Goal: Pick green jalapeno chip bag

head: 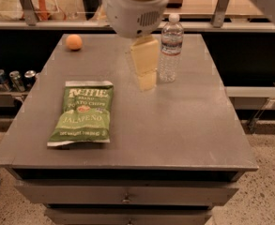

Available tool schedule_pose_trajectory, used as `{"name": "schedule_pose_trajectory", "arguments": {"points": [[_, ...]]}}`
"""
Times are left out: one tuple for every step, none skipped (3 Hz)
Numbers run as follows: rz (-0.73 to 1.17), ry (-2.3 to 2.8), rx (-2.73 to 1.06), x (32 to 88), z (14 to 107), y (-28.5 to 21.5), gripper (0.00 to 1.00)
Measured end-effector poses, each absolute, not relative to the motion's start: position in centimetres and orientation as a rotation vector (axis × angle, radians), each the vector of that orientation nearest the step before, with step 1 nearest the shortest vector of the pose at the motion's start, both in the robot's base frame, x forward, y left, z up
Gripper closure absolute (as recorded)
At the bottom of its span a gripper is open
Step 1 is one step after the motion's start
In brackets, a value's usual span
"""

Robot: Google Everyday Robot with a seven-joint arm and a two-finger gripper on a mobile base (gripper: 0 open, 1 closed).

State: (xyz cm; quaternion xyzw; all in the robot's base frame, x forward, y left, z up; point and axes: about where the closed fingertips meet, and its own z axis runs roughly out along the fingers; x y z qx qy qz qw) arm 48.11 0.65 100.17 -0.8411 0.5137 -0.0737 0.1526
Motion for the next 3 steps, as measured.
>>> {"name": "schedule_pose_trajectory", "arguments": {"points": [[-0.308,1.286,-2.58,50.9,99.1,7.5,0.0],[-0.365,1.219,-2.697,53.8,94.6,12.3,0.0],[-0.313,1.246,-2.732,55.6,90.5,14.2,0.0]]}}
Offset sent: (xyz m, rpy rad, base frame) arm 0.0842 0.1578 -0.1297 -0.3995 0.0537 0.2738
